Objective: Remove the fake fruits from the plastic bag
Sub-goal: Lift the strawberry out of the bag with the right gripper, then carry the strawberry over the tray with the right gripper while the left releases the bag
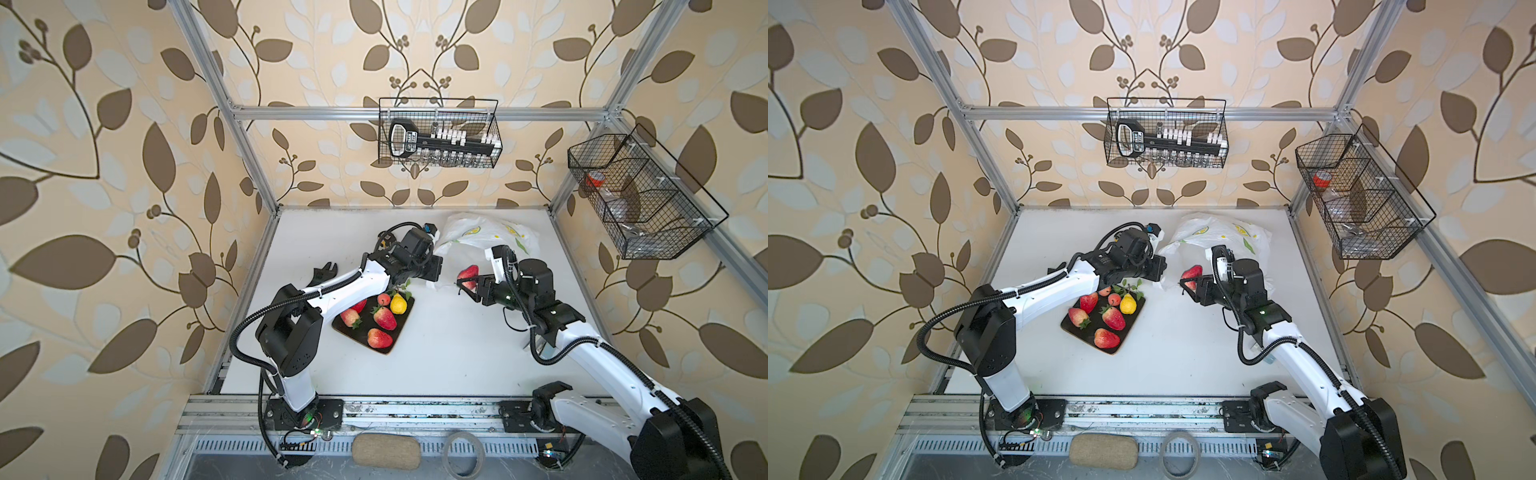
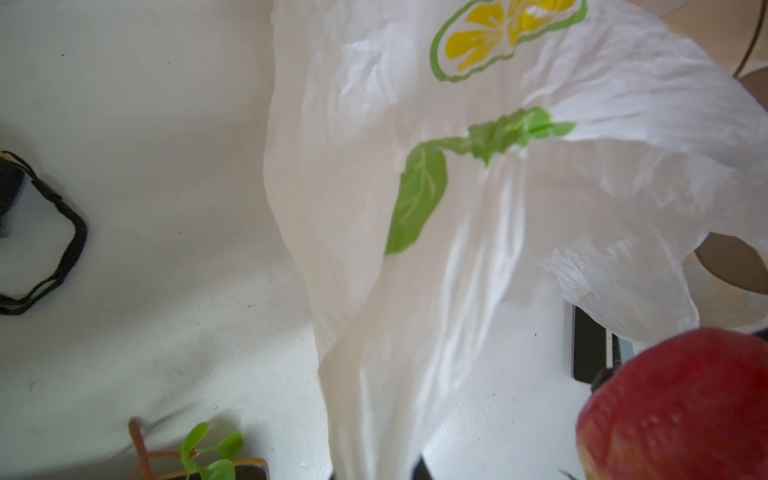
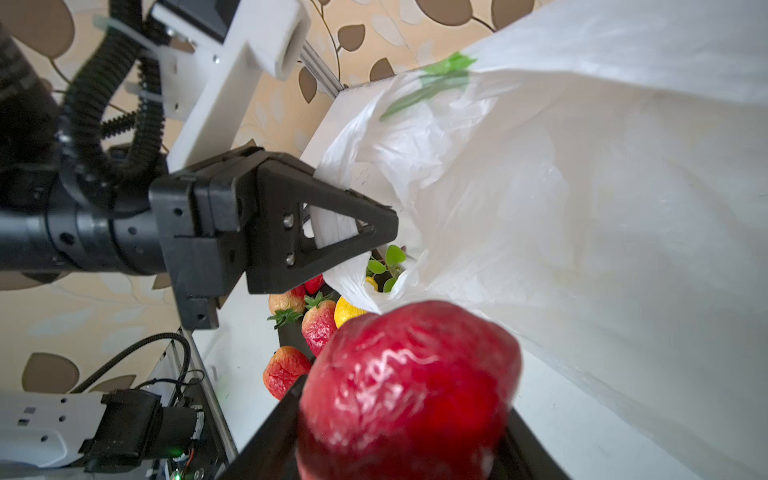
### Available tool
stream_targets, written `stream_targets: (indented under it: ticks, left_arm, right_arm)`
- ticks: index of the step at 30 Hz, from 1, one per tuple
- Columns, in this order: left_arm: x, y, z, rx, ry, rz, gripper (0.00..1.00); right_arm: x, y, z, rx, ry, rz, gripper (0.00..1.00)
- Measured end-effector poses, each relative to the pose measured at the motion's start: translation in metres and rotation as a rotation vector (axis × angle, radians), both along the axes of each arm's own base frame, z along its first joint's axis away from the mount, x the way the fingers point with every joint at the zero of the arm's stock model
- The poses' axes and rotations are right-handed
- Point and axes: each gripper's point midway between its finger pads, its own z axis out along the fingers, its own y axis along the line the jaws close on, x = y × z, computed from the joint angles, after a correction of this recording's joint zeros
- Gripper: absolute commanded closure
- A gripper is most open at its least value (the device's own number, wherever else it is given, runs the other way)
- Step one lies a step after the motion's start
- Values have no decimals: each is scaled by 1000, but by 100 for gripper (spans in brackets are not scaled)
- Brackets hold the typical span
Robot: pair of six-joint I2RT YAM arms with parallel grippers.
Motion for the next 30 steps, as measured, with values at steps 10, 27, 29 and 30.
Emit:
stream_targets:
  ticks: [10,27,29,30]
  left_arm:
    - [-12,8,15,-34,-22,-11,30]
    - [-19,132,139,-144,-274,372,20]
    - [-16,165,149,-134,-296,499,20]
    - [-16,181,152,-129,-303,561,20]
  right_arm:
    - [-19,7,3,-53,-62,119,55]
    - [-60,99,22,-230,-245,482,55]
    - [-71,121,16,-257,-248,538,55]
    - [-76,132,12,-271,-248,565,54]
